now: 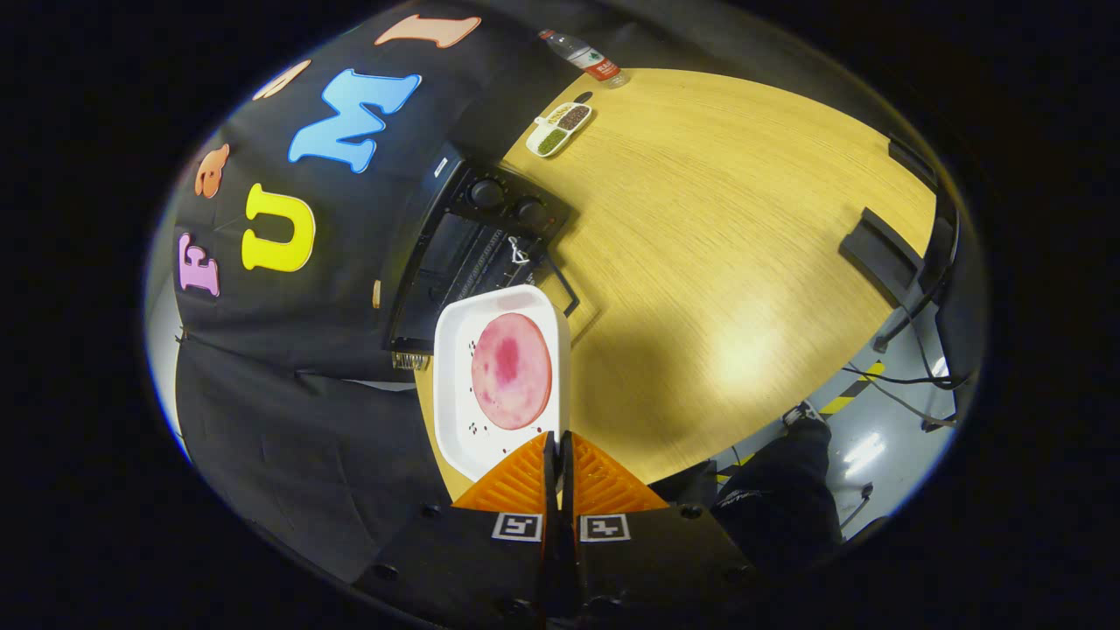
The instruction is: Open the toaster oven, put the food inside, and close the toaster oven door.
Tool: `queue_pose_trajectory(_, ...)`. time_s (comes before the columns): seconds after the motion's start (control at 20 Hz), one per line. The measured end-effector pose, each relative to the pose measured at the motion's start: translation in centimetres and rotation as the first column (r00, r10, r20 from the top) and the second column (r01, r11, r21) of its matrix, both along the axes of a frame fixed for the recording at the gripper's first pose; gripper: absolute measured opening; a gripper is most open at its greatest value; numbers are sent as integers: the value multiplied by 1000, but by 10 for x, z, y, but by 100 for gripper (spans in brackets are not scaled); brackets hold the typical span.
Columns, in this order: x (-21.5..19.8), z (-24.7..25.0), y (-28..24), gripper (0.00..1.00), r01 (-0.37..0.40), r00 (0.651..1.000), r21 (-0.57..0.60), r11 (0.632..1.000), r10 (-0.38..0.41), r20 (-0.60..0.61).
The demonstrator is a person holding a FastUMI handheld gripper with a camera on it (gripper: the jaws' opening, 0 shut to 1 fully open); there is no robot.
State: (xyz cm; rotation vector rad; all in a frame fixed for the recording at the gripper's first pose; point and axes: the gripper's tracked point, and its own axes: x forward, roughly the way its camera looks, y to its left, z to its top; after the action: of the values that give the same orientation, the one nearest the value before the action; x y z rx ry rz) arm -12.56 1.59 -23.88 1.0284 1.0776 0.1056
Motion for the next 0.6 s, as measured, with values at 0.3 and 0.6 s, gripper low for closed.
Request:
queue_pose_trajectory(0.3,39,7,47,2,-55,998,18,998,55,20)
queue_pose_trajectory(0.6,88,-13,86,2,-72,997,25,997,72,6)
